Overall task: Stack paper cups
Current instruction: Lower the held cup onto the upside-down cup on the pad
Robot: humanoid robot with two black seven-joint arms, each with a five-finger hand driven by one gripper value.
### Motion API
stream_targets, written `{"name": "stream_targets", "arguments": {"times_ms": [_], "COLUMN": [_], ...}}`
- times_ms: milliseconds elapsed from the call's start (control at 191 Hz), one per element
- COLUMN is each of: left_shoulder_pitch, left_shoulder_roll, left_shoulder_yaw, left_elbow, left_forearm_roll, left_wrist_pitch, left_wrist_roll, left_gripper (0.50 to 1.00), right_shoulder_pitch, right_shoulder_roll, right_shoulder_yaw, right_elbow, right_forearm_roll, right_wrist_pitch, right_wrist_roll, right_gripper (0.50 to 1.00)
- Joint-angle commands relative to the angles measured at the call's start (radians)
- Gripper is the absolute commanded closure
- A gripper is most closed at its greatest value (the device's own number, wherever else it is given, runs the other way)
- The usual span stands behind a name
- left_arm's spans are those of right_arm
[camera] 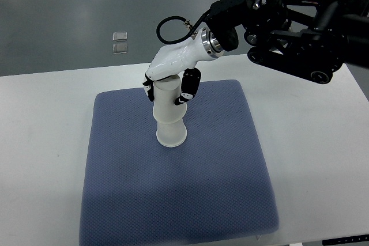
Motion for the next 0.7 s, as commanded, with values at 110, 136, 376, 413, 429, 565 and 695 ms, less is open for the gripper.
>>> {"name": "stream_targets", "arguments": {"times_ms": [110,136,376,413,429,565,695], "left_shoulder_pitch": [0.0,0.001,0.001,0.0,0.001,0.0,0.0], "left_shoulder_roll": [0.0,0.0,0.0,0.0,0.0,0.0,0.0], "left_shoulder_yaw": [0.0,0.0,0.0,0.0,0.0,0.0,0.0], "left_elbow": [0.0,0.0,0.0,0.0,0.0,0.0,0.0], "left_forearm_roll": [0.001,0.001,0.001,0.001,0.001,-0.001,-0.001], "left_wrist_pitch": [0.0,0.0,0.0,0.0,0.0,0.0,0.0], "left_wrist_roll": [0.0,0.0,0.0,0.0,0.0,0.0,0.0], "left_gripper": [0.5,0.5,0.5,0.5,0.5,0.5,0.5], "right_shoulder_pitch": [-0.025,-0.027,-0.042,-0.047,-0.048,-0.065,-0.077], "right_shoulder_roll": [0.01,0.01,0.029,0.029,0.032,0.052,0.069], "right_shoulder_yaw": [0.0,0.0,0.01,0.01,0.01,0.01,0.01], "right_elbow": [-0.003,-0.007,-0.051,-0.051,-0.051,-0.059,-0.059], "right_forearm_roll": [-0.006,-0.007,-0.01,-0.01,-0.01,-0.01,-0.01], "right_wrist_pitch": [-0.009,-0.011,-0.025,-0.026,-0.028,-0.032,-0.034], "right_wrist_roll": [-0.003,-0.004,-0.004,-0.004,-0.004,-0.006,-0.008], "right_gripper": [0.842,0.842,0.842,0.84,0.84,0.82,0.783]}}
